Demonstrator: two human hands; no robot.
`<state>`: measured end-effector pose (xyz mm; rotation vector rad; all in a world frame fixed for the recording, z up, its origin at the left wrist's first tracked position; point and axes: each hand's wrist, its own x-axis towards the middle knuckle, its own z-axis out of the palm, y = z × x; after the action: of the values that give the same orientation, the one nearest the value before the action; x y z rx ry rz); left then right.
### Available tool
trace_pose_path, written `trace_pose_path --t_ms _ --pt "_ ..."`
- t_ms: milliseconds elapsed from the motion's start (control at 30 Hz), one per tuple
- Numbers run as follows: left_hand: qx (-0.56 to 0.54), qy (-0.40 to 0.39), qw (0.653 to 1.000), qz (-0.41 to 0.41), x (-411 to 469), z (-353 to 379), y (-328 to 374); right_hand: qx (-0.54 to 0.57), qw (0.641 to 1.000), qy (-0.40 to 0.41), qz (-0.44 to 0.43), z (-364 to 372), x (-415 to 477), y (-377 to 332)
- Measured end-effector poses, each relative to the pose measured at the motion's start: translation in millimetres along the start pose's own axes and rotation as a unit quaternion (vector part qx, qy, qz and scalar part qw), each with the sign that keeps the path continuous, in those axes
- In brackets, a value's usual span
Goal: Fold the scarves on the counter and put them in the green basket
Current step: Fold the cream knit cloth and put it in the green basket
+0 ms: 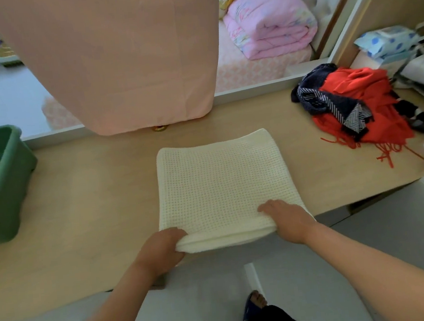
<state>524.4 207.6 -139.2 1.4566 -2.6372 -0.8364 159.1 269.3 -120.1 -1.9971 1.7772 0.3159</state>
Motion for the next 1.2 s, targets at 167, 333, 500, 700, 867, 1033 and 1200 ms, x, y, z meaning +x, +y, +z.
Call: trace_pose_path --t_ms 167,333,500,700,867,1033,1200 --pt "-0.123 -0.010 0.988 -0.089 9.8 -65.3 7.4 0.024 0.999 0.023 0.025 -46.4 -0.7 -4.4" --pt "-0.107 -0.068 0.985 -0.115 45.3 -130.0 11.5 -0.021 0.997 0.072 0.024 -112.3 22.0 1.8" --pt "-0.002 -0.077 0.986 -0.151 109.0 -151.9 2.1 -0.099 0.988 0.113 0.047 -146.8 73.3 11.9" --pt "0.149 0.011 0.973 -0.173 175.1 -139.3 -8.7 -0.183 0.972 0.135 0.049 -146.6 140.4 24.6" --pt "0.177 0.269 0.946 -0.021 191.2 -90.2 0.8 -0.218 0.960 0.172 0.026 -134.7 183.4 36.5" --pt "0.153 0.042 0.986 -0.050 209.9 -54.8 -2.1 -0.192 0.966 0.173 0.006 -136.1 215.5 50.7" --pt "0.025 0.065 0.993 -0.099 229.8 -57.6 -27.7 -0.174 0.972 0.152 -0.033 -151.2 246.1 61.2"
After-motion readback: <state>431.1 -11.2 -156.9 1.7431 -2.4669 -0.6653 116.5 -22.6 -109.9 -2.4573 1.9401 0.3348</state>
